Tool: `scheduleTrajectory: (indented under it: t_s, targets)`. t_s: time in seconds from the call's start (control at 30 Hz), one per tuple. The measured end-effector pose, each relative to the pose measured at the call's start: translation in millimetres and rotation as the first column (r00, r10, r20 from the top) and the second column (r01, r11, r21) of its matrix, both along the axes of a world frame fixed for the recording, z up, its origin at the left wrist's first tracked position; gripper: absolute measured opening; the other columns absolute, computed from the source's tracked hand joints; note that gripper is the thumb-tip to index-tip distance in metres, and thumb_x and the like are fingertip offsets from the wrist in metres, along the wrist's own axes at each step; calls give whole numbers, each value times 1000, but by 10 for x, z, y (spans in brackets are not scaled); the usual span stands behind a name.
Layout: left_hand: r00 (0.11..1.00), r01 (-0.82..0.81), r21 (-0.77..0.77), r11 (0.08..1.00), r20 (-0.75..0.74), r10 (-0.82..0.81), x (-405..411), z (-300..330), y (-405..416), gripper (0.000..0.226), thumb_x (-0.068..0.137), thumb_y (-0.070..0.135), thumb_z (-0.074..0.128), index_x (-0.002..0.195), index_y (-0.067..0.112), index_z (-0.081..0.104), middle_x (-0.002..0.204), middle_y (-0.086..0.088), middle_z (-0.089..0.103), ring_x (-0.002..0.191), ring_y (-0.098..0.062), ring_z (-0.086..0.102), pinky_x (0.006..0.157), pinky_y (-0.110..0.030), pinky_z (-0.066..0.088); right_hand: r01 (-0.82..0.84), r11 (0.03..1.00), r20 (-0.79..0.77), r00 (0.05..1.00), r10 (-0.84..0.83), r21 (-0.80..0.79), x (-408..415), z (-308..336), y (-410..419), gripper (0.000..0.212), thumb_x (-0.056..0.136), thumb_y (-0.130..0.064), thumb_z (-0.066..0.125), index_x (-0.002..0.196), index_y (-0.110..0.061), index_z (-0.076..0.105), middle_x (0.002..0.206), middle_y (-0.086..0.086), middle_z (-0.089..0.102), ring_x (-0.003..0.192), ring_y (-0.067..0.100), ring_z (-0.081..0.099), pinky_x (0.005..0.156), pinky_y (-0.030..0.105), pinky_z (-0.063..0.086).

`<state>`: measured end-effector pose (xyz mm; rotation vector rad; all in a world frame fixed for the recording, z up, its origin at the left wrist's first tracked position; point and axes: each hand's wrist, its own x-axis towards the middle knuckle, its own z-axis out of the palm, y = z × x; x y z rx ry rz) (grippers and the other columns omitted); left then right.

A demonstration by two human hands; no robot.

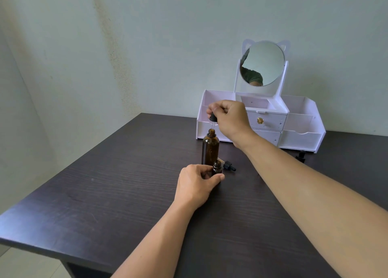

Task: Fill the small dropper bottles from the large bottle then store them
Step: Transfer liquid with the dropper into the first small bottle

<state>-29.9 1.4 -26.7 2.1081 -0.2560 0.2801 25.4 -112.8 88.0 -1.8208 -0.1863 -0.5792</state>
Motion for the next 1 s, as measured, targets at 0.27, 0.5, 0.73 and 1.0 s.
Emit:
scheduleTrajectory:
  t_s: [0.27, 0.5, 0.73, 1.0]
  targets:
    - [1000, -6, 16, 1000, -3, 6, 2, 10, 0, 51, 80, 48, 72, 122, 20, 66, 78, 6, 65, 71, -8, 61, 67, -20, 51, -12, 1000, -94, 996, 10, -24, 13, -186, 54, 31, 100, -10, 42, 81, -18, 65, 90, 2, 70, 93, 26, 68, 89, 46, 55]
    - [1000, -6, 11, 1000, -8, 6, -23, 37, -3, 54, 80, 46, 72, 126, 18, 63, 81, 7, 64, 74, -7, 61, 72, -22, 54, 21, 999, -70, 997, -24, -45, -10, -211, 32, 36, 98, -8, 45, 72, -21, 66, 90, 1, 71, 87, 15, 67, 86, 40, 56]
    - [1000, 0, 14, 1000, -17, 0, -22, 45, 1, 54, 81, 45, 71, 126, 18, 63, 81, 7, 65, 75, -8, 62, 74, -24, 55, 12, 998, -76, 997, -16, -62, -19, -231, 36, 31, 99, -11, 46, 78, -18, 68, 89, -1, 70, 91, 19, 67, 85, 39, 57]
    - [1000, 1, 0, 1000, -21, -1, -18, 23, 0, 44, 80, 47, 73, 115, 21, 71, 74, 8, 63, 66, -5, 57, 60, -16, 43, -41, 998, -9, 999, 42, 52, -82, 35, -8, 17, 97, -10, 52, 89, -3, 66, 84, 6, 68, 70, 12, 63, 61, 11, 48]
